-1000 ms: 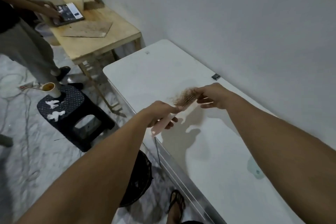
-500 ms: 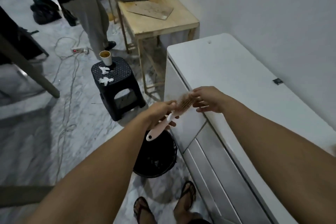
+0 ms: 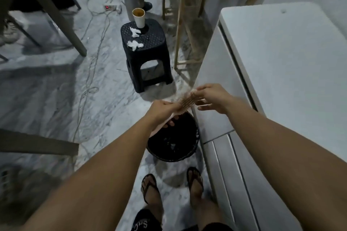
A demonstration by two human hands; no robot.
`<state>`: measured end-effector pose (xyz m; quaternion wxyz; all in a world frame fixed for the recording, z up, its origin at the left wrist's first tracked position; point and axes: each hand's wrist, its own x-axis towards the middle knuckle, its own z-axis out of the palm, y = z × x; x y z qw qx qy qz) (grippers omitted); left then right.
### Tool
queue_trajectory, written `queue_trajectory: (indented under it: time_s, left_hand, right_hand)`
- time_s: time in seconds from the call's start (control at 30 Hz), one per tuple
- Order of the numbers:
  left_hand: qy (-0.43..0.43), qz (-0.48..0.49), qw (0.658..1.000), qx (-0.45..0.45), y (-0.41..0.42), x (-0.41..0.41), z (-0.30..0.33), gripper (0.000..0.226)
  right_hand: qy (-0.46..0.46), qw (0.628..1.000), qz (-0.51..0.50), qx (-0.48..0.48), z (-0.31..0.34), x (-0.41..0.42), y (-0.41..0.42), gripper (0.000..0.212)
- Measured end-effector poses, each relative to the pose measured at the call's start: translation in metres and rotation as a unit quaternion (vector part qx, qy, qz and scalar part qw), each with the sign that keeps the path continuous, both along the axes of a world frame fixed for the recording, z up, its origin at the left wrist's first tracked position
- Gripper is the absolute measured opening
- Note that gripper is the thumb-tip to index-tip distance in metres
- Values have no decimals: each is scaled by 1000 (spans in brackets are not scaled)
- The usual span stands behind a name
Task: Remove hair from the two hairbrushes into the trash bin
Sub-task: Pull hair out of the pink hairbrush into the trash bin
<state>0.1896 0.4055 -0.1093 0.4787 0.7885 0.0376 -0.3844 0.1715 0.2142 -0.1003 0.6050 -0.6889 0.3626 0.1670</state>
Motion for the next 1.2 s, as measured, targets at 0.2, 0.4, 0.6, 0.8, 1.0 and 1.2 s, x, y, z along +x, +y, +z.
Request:
queue_trajectory:
  time_s: [0.2,0.4,0.6,0.8,1.0,1.2]
  left_hand:
    - [3,83,996,44,7,4,-86,32]
    - [2,122,991,62,21,0,-192,27]
    - [31,143,988,59,35,-19,-279,31]
    - [72,141,987,31,35,-38,-333,60]
    - [20,159,984,74,26,-51,-373,63]
    - [-26,195,973,119,24,-49,-398,61]
  right_hand:
    - [5,1000,25,3,-83,16,19,12]
    - [-61,994,68,-65,-190,18,36,36]
    - [-101,967,183,-145,-291,4,51,33]
    - [-105,958,206,-169,-353,-17,58,34]
    - [-102,972,170,-123,-390,-35,61,37]
    - [-150,962,189,-128,-413,-42,59,55]
